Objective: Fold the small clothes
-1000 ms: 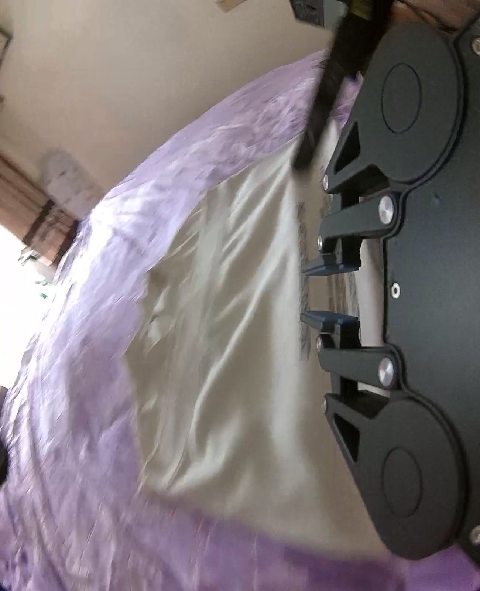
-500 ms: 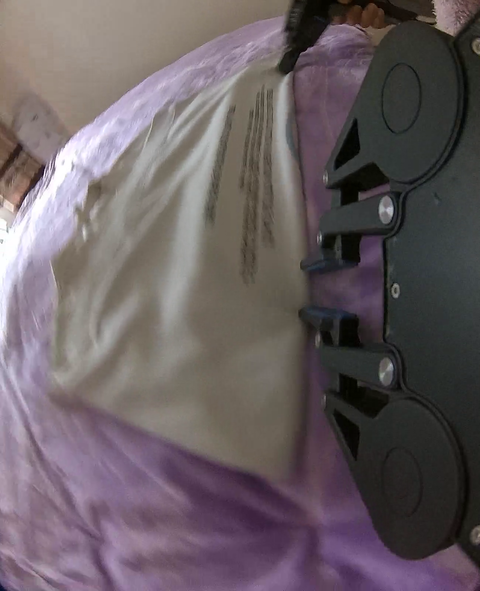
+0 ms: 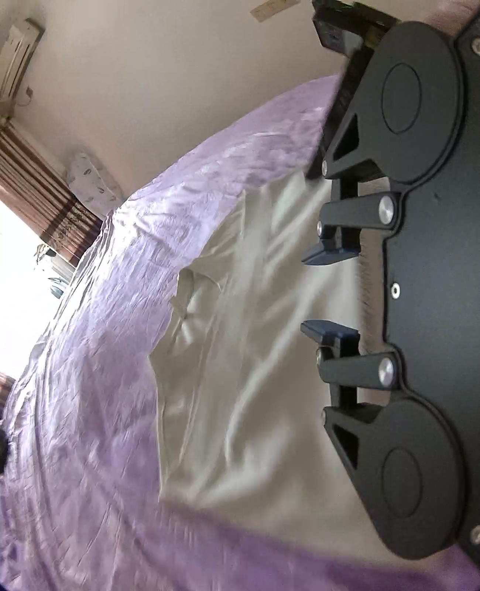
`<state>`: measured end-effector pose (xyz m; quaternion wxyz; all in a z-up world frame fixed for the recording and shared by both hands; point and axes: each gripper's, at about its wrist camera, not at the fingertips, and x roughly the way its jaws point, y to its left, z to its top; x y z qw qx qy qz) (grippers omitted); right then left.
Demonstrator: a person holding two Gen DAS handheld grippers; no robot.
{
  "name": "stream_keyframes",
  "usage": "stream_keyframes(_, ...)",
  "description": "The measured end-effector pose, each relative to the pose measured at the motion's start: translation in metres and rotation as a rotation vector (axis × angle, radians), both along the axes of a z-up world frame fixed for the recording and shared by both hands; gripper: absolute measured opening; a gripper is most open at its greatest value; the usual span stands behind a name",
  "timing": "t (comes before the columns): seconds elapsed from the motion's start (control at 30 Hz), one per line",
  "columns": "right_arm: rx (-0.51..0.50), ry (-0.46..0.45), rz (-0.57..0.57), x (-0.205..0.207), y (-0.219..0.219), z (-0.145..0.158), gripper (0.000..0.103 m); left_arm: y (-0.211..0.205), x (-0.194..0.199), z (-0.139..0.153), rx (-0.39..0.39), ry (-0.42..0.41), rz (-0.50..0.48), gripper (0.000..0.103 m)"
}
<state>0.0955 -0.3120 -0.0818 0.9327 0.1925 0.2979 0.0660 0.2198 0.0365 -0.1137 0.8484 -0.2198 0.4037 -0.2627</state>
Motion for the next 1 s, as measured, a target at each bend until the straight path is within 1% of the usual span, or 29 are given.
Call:
stream_keyframes(0.07,0.015,0.023,0.039,0.032,0.021,-0.010,0.023,-0.022,0.023,-0.015,-0.006,0.037,-0.003,0.032)
stream_keyframes(0.1,0.038,0.053,0.056,0.048,0.030,-0.018,0.023,-0.029,0.028,-0.023,0.013,0.053,-0.009,0.032)
stream_keyframes(0.17,0.071,0.126,0.073,0.074,0.045,-0.033,0.023,-0.040,0.039,-0.041,0.075,0.092,0.004,0.032)
stream_keyframes(0.23,0.071,0.171,0.086,0.083,0.049,-0.044,0.023,-0.024,0.036,-0.053,0.137,0.098,0.039,0.032)
stream_keyframes(0.27,0.051,0.179,0.080,0.084,0.046,-0.045,0.023,-0.011,0.035,-0.054,0.132,0.091,0.056,0.033)
stream_keyframes(0.3,0.031,0.175,0.066,0.077,0.038,-0.045,0.023,0.002,0.034,-0.055,0.136,0.089,0.082,0.034)
stream_keyframes(0.33,0.012,0.164,0.043,0.075,0.026,-0.040,0.023,0.020,0.030,-0.054,0.166,0.088,0.121,0.034)
stream_keyframes(0.37,-0.001,0.153,0.011,0.071,0.008,-0.038,0.023,0.032,0.028,-0.052,0.197,0.079,0.149,0.034)
stream_keyframes(0.4,-0.005,0.149,-0.026,0.063,-0.015,-0.035,0.023,0.046,0.023,-0.051,0.222,0.066,0.167,0.036)
stream_keyframes(0.43,-0.004,0.148,-0.058,0.061,-0.032,-0.034,0.022,0.059,0.020,-0.053,0.239,0.061,0.185,0.034)
stream_keyframes(0.47,0.000,0.147,-0.089,0.058,-0.049,-0.035,0.021,0.071,0.017,-0.056,0.229,0.066,0.192,0.032)
stream_keyframes(0.5,0.000,0.155,-0.117,0.053,-0.067,-0.037,0.021,0.079,0.015,-0.060,0.230,0.079,0.212,0.025)
stream_keyframes(0.53,-0.003,0.163,-0.137,0.050,-0.078,-0.039,0.019,0.088,0.011,-0.064,0.220,0.090,0.232,0.015)
stream_keyframes(0.57,-0.006,0.166,-0.146,0.047,-0.087,-0.042,0.011,0.090,0.012,-0.067,0.206,0.096,0.250,0.013)
stream_keyframes(0.6,-0.005,0.165,-0.158,0.042,-0.093,-0.044,0.007,0.090,0.012,-0.069,0.193,0.102,0.263,0.012)
stream_keyframes(0.63,0.012,0.159,-0.171,0.038,-0.099,-0.048,0.006,0.089,0.011,-0.069,0.192,0.102,0.266,0.012)
stream_keyframes(0.7,0.051,0.144,-0.191,0.031,-0.101,-0.053,0.006,0.084,0.016,-0.074,0.215,0.103,0.266,0.012)
stream_keyframes(0.8,0.057,0.147,-0.222,0.031,-0.096,-0.061,0.006,0.076,0.022,-0.062,0.247,0.132,0.286,0.012)
stream_keyframes(0.83,0.045,0.159,-0.241,0.033,-0.093,-0.058,0.006,0.072,0.018,-0.051,0.257,0.126,0.295,0.013)
stream_keyframes(0.87,0.027,0.177,-0.258,0.035,-0.087,-0.052,0.007,0.066,0.013,-0.040,0.269,0.107,0.305,0.026)
stream_keyframes(0.9,-0.008,0.195,-0.281,0.035,-0.078,-0.042,0.014,0.059,0.005,-0.029,0.275,0.080,0.304,0.033)
stream_keyframes(0.93,-0.049,0.183,-0.289,0.031,-0.064,-0.030,0.018,0.050,-0.002,-0.019,0.264,0.054,0.275,0.034)
stream_keyframes(0.97,-0.067,0.146,-0.265,0.027,-0.052,-0.021,0.022,0.039,-0.012,-0.012,0.245,0.033,0.233,0.035)
stream_keyframes(1.0,-0.069,0.097,-0.204,0.020,-0.037,-0.014,0.022,0.029,-0.021,-0.008,0.227,0.017,0.198,0.035)
